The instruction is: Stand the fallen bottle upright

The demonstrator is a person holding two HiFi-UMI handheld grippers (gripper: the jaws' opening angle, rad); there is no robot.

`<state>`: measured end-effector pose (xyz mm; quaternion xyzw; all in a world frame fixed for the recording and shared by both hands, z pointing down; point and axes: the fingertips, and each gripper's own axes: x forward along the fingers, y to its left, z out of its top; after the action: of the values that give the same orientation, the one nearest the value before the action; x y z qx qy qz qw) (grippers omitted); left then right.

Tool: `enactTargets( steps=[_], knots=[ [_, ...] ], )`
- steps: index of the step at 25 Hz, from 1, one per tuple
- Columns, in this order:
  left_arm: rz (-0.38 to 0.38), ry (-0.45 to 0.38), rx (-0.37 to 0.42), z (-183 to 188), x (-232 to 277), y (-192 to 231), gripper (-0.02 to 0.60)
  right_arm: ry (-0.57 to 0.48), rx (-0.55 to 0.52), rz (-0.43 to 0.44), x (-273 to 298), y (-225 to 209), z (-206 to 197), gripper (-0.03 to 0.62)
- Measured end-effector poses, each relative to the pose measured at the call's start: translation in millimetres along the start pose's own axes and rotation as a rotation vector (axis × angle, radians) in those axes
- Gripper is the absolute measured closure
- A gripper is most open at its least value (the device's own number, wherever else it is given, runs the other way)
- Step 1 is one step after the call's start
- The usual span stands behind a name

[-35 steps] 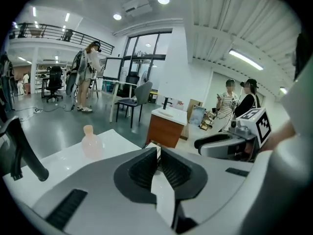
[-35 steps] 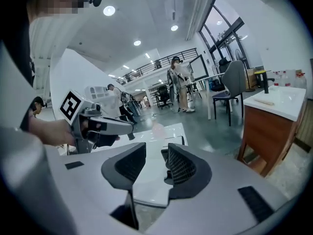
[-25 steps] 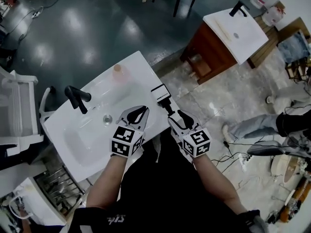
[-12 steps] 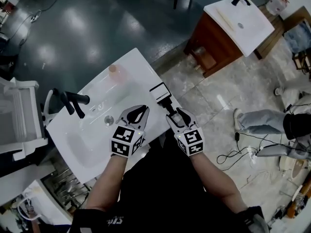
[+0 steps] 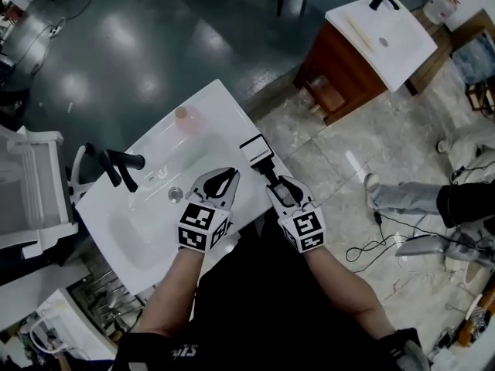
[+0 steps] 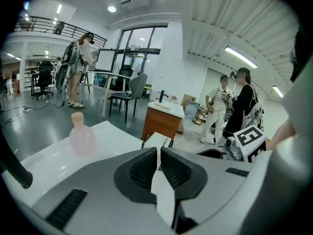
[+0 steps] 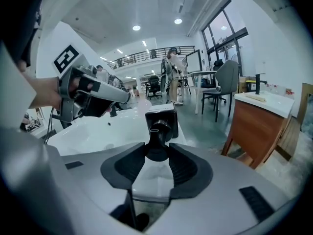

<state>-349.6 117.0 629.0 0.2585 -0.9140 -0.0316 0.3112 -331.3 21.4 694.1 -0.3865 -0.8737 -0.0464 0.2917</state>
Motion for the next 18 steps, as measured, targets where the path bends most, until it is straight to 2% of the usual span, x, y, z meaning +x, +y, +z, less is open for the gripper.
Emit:
enactTargets(
  steps=[8, 18],
  knots=[
    [-0.006, -0.046, -0.003, 22, -1, 2, 0.545, 0.008, -0.014, 0.012, -9, 0, 20, 0.43],
    [0.034, -0.083, -0.046, 35, -21, 16, 0.545, -0.029, -0.076, 0.046, -16, 2, 74, 0.431]
  ],
)
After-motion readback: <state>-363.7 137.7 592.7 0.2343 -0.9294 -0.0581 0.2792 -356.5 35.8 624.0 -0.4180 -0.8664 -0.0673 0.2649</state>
